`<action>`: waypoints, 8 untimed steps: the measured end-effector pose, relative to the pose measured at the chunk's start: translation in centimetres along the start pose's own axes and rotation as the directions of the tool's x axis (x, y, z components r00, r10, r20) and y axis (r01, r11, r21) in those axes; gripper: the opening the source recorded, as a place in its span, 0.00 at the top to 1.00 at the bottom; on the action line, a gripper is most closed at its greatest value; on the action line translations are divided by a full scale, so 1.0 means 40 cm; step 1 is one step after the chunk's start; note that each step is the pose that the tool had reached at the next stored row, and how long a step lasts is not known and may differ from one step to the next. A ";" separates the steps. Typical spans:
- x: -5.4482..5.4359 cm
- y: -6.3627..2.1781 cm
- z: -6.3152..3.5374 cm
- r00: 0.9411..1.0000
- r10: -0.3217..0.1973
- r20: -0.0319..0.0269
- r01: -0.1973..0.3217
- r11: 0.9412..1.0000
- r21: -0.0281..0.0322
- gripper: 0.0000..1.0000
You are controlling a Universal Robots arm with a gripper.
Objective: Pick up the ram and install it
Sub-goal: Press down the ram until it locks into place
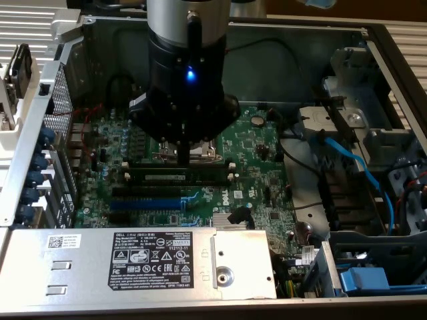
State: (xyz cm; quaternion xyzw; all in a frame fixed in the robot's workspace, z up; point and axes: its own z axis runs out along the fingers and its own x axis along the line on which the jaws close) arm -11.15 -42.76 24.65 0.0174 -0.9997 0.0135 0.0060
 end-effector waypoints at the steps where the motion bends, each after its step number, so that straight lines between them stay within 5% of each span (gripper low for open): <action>1: 0.000 0.000 0.000 1.000 0.011 0.000 -0.011 1.000 0.000 0.90; 8: 0.000 0.000 0.000 0.996 0.085 -0.002 -0.085 0.996 -0.001 0.90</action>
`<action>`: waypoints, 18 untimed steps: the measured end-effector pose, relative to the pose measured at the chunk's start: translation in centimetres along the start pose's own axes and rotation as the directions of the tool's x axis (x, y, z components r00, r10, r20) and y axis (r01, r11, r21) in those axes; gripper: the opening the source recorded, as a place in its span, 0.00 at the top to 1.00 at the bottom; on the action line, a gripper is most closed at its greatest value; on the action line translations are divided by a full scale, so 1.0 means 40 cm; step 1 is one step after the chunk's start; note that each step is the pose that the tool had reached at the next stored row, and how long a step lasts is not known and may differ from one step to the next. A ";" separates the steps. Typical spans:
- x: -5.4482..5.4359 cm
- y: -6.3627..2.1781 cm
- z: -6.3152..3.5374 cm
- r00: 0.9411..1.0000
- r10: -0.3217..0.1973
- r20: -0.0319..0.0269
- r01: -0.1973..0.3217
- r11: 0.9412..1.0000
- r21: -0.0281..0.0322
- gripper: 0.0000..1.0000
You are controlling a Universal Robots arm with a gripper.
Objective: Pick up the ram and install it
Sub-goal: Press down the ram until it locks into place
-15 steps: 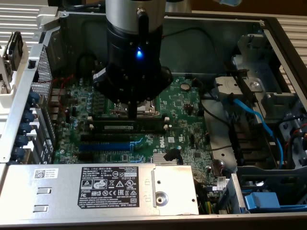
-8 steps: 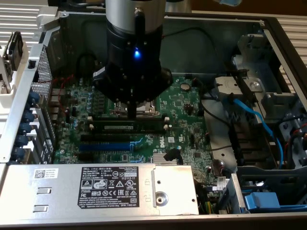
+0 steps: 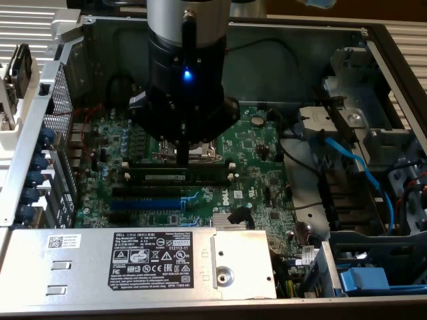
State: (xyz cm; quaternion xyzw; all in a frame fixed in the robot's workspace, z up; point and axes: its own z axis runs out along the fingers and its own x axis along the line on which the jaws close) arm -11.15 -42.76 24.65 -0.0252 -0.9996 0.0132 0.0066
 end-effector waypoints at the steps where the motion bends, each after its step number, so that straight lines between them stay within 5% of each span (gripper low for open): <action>1: 0.000 0.000 0.000 1.000 0.011 0.000 -0.011 1.000 0.000 0.90; 12: 0.000 0.000 0.000 0.992 0.125 -0.003 -0.125 0.992 -0.001 0.90; 18: 0.000 0.000 0.000 0.990 0.139 -0.004 -0.139 0.990 -0.001 0.90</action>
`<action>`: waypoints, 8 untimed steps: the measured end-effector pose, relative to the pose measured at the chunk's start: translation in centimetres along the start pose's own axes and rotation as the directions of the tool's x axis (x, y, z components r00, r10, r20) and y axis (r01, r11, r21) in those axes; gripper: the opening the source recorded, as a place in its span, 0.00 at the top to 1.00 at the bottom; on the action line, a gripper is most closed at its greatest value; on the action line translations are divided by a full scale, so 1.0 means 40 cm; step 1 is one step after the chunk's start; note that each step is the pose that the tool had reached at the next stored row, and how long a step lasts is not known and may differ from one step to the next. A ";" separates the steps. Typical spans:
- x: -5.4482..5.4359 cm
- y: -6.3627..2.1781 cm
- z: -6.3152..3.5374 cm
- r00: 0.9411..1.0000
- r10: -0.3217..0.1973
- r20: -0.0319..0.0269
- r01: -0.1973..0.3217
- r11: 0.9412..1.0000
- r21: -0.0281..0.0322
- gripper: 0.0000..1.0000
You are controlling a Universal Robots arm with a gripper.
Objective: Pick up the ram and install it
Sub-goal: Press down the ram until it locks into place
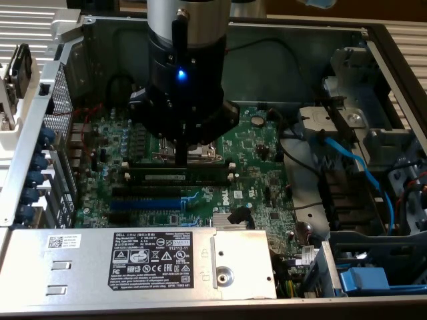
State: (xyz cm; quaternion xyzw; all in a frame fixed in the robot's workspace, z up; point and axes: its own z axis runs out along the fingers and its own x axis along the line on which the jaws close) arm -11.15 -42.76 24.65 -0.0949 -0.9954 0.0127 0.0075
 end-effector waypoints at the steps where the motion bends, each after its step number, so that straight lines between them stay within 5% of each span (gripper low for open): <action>1: 0.000 0.000 0.000 1.000 0.000 0.000 0.000 1.000 0.000 0.90; 8: -0.001 0.000 0.000 1.000 0.003 0.000 -0.003 1.000 0.000 0.90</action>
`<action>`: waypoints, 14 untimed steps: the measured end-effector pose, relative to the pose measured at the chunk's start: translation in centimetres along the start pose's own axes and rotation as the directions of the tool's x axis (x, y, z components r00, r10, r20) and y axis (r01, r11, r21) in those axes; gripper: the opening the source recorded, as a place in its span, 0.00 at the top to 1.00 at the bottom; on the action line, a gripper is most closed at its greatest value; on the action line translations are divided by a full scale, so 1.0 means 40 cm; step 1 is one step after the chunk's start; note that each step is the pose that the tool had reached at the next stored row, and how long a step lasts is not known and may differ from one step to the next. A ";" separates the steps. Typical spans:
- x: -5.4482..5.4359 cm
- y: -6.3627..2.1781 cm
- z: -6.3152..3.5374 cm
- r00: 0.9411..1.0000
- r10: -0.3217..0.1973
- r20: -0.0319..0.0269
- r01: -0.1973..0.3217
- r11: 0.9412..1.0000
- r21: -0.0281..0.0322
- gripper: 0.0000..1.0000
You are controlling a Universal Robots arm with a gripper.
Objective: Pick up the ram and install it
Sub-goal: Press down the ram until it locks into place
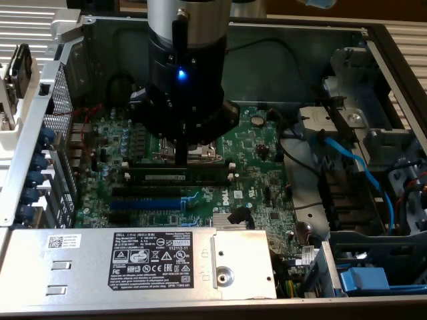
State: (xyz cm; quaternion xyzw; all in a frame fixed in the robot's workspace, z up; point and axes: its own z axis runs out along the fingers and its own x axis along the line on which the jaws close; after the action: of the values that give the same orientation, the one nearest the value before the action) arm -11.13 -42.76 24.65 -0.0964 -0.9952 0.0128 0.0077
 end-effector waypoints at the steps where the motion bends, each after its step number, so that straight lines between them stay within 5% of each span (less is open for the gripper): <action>1: 0.000 0.000 0.000 1.000 0.000 0.000 0.000 1.000 0.000 0.90; 14: -0.014 -0.020 0.000 1.000 0.000 -0.001 0.000 1.000 -0.001 0.90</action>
State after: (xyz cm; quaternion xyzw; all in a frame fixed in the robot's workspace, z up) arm -10.74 -43.64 24.65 -0.0964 -0.9952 0.0122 0.0083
